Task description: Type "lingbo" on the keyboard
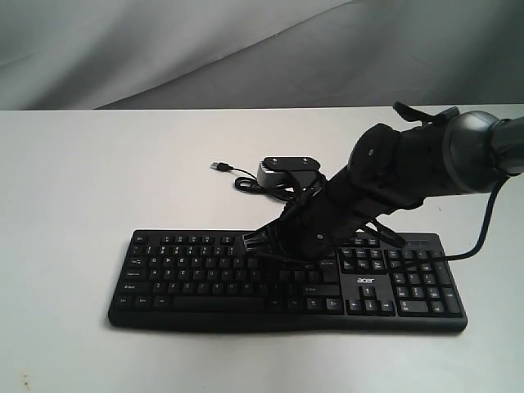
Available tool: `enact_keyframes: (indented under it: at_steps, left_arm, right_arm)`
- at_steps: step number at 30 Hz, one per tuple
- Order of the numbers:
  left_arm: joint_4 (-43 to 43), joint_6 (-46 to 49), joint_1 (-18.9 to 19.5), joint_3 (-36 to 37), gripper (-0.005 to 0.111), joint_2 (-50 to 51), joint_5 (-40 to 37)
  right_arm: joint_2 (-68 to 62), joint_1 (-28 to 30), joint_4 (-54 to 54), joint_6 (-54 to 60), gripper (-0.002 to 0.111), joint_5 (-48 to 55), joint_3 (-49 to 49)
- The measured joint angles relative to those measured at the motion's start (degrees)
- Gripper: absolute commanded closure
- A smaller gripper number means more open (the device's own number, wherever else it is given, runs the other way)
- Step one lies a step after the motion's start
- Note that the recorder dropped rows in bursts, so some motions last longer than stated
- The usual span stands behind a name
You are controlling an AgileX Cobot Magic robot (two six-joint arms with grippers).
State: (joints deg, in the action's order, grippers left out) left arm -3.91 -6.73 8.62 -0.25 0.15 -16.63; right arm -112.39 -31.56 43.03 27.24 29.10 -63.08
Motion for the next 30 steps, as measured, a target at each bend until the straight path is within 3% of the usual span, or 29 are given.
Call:
enact_keyframes:
  at_steps: [30]
  left_arm:
    - [0.00,0.00,0.00,0.00,0.106,0.00,0.00]
  right_arm:
    - [-1.63,-0.36,0.30,-0.12,0.108,-0.14,-0.12]
